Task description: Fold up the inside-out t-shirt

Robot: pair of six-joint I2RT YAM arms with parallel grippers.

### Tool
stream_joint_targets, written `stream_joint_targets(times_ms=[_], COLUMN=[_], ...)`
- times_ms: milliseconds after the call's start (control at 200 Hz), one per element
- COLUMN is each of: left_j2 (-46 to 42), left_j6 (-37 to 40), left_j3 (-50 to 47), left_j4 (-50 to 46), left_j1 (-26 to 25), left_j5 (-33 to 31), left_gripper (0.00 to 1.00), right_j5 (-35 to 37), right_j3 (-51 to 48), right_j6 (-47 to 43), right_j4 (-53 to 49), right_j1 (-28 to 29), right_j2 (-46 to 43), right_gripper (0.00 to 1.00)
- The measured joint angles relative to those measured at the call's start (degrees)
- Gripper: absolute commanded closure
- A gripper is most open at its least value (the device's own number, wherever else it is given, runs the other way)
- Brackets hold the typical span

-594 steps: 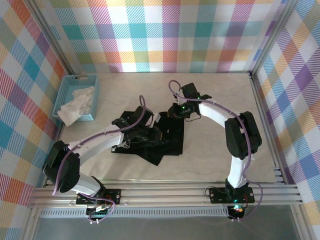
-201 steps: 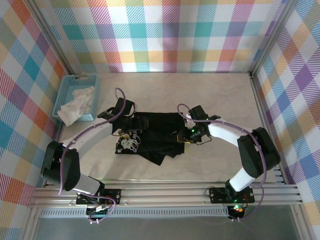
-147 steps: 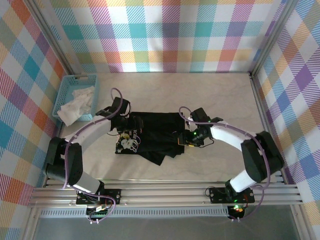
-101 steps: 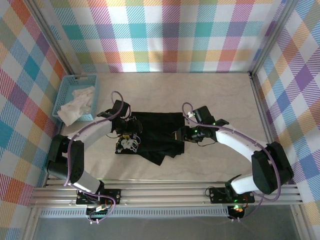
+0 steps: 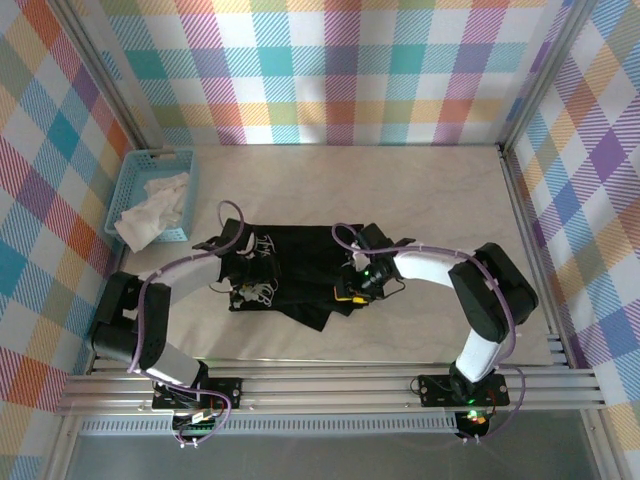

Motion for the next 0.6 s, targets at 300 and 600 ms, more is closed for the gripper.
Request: stream_joint_targets(times_ms=[300, 600], left_j2=[-8.5, -10.3], left_j6=[-7.3, -4.1], left_j3=[-6.3, 6.6], left_j4=[0.7, 2.5], left_j1=[-19.7, -24.0], left_j5=[6.3, 8.2], left_gripper=[0.25, 0.22], right_j5=[6.1, 8.0], right_j3=[16.8, 21.9], right_j6=[-7.6, -14.1], right_j4=[-7.8, -8.7], right_j1=[-11.7, -12.2], right_j2=[8.4, 1.6], right_gripper=[0.58, 0.49])
